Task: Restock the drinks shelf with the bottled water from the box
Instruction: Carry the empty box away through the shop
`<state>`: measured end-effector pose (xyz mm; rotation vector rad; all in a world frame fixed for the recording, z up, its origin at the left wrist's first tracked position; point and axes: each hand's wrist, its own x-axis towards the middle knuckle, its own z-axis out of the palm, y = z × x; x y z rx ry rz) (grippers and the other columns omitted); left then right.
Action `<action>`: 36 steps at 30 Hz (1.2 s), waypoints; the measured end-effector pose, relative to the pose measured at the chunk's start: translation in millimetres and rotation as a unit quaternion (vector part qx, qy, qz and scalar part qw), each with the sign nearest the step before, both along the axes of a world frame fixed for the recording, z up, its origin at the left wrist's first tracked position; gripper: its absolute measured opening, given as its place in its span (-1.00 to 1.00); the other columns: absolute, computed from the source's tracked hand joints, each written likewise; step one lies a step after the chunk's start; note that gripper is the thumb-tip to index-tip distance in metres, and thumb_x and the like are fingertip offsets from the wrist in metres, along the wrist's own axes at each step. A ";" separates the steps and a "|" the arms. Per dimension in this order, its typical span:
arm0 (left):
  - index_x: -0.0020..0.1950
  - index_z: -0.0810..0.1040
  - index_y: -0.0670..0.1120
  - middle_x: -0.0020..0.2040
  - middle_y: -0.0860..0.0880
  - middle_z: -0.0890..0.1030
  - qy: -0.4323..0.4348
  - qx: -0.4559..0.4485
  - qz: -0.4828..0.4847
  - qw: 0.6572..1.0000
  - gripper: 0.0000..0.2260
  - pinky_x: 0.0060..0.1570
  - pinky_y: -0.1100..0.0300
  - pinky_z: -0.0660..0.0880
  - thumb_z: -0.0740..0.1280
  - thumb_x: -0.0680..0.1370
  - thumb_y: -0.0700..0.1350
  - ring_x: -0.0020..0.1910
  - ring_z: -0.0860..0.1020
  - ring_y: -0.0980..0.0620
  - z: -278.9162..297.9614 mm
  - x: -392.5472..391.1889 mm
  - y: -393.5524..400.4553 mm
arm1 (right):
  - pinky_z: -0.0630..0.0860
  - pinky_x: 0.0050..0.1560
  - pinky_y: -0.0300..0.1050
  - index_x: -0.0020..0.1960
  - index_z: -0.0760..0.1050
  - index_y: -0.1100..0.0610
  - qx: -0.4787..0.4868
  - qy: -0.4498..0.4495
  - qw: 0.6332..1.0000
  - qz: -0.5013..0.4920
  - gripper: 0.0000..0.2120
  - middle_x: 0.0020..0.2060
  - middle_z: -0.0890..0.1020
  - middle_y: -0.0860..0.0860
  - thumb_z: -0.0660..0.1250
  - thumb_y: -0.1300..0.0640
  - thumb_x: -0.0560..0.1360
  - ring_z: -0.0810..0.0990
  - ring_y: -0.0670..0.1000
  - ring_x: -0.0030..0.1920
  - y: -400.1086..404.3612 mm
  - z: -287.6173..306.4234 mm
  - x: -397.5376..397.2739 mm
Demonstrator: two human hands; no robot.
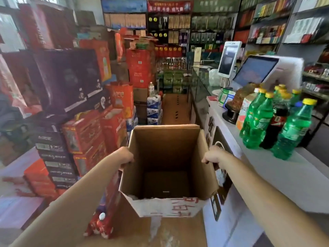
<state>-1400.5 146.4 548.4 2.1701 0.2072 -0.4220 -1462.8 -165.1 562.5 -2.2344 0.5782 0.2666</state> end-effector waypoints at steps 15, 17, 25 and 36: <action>0.06 0.49 -0.19 -0.08 -0.24 0.60 0.020 -0.017 0.053 0.998 -0.80 -0.25 0.02 0.60 0.20 0.50 -0.38 -0.16 0.62 -0.20 -31.4 365.7 -90.0 | 0.43 0.00 -0.06 0.46 0.20 0.28 -0.012 0.020 0.999 0.026 -0.44 0.36 0.38 0.21 0.32 0.28 0.52 0.42 0.20 0.31 -93.3 -14.7 387.9; 0.08 0.50 -0.17 0.00 -0.26 0.62 0.029 -0.006 0.037 0.999 -0.80 -0.06 -0.08 0.61 0.22 0.51 -0.34 -0.03 0.63 -0.23 -43.5 425.6 -97.0 | 0.50 -0.02 -0.05 0.42 0.27 0.28 -0.022 0.020 0.999 0.027 -0.51 0.27 0.45 0.20 0.31 0.27 0.53 0.47 0.18 0.24 -103.3 -22.4 440.4; 0.11 0.53 -0.15 -0.06 -0.09 0.62 0.056 0.028 -0.024 0.998 -0.83 -0.21 0.16 0.58 0.23 0.56 -0.19 -0.13 0.61 -0.01 -73.9 648.1 -118.9 | 0.54 -0.04 -0.09 0.35 0.36 0.24 -0.052 0.048 0.997 0.007 -0.59 0.17 0.54 0.15 0.32 0.22 0.52 0.55 0.12 0.14 -122.6 -40.6 646.9; 0.14 0.43 -0.09 0.02 -0.14 0.60 0.102 0.035 -0.006 0.994 -0.85 -0.03 0.08 0.56 0.18 0.59 -0.22 -0.02 0.60 -0.07 -91.9 877.2 -164.8 | 0.48 -0.25 -0.19 0.34 0.36 0.22 -0.067 0.088 0.993 0.033 -0.63 -0.08 0.49 0.05 0.26 0.19 0.56 0.52 0.01 -0.10 -155.6 -84.4 912.2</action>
